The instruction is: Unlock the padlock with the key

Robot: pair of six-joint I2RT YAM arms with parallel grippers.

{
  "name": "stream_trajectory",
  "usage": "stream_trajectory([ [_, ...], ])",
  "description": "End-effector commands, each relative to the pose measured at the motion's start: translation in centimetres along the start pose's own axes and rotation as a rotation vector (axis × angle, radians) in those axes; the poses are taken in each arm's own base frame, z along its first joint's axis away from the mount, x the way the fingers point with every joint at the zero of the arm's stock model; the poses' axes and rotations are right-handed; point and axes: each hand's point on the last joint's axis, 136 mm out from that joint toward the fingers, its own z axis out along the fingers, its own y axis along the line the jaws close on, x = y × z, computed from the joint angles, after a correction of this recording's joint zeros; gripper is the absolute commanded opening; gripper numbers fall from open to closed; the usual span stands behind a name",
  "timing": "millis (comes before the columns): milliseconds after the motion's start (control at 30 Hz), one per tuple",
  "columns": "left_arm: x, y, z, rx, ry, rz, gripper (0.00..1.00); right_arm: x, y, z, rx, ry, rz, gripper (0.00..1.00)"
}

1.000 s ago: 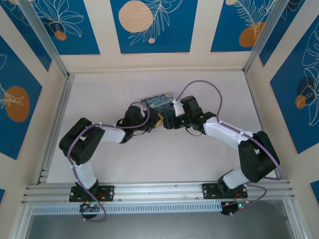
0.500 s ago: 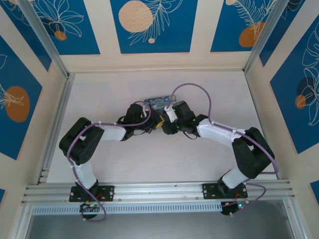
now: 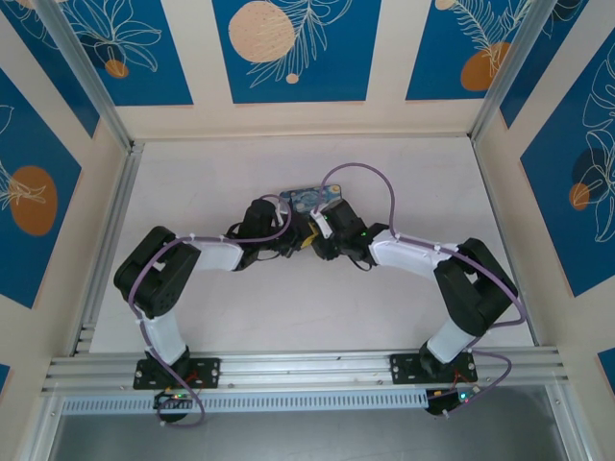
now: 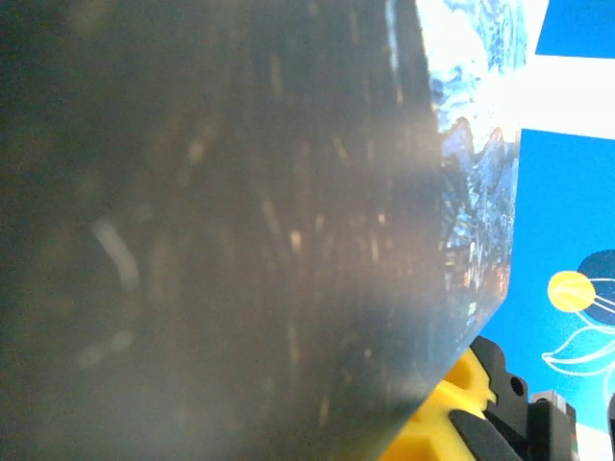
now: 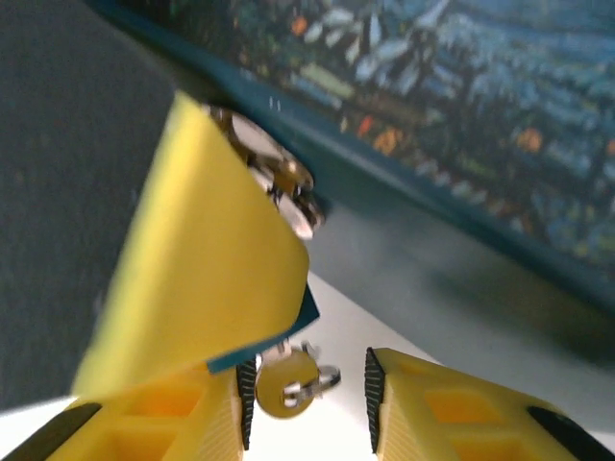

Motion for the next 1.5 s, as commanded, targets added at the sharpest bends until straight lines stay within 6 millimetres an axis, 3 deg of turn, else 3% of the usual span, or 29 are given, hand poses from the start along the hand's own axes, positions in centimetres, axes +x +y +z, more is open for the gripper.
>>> stream_trajectory([
  [0,0.2,-1.9,-0.4,0.045,0.029,0.028,0.00,-2.3,0.1,-0.2,0.012,-0.057,0.003,0.33],
  [300,0.4,-1.3,-0.3,0.032,0.037,0.022,0.00,-2.9,1.5,-0.8,-0.068,-0.063,0.019,0.02],
  [433,0.3,-1.0,-0.2,0.025,0.032,0.016,0.00,-2.9,2.5,-1.6,-0.149,-0.062,0.046,0.00],
  [467,0.3,-1.0,-0.2,0.026,0.032,0.018,0.00,-2.9,2.8,-1.9,-0.172,-0.061,0.052,0.03],
  [567,0.3,-0.3,-0.2,0.006,0.030,0.023,0.00,-2.4,3.6,-3.3,-0.230,-0.044,0.065,0.47],
  [600,0.3,-0.1,-0.2,-0.005,0.030,0.033,0.00,-2.0,3.7,-3.7,-0.240,-0.038,0.072,0.53],
  [833,1.0,2.9,-0.8,-0.130,0.047,0.116,0.00,0.9,2.1,-6.8,-0.300,-0.057,0.300,0.60],
  [967,1.9,3.9,-1.0,-0.167,0.067,0.144,0.09,1.6,1.7,-7.4,-0.353,-0.058,0.479,0.63],
  [1233,2.6,3.4,-1.7,-0.153,0.059,0.162,0.38,0.9,2.8,-6.4,-0.487,-0.071,0.766,0.66],
  [1467,2.0,1.5,-4.6,-0.178,-0.024,0.229,0.57,0.6,2.8,-5.6,-0.513,-0.082,0.882,0.66],
])
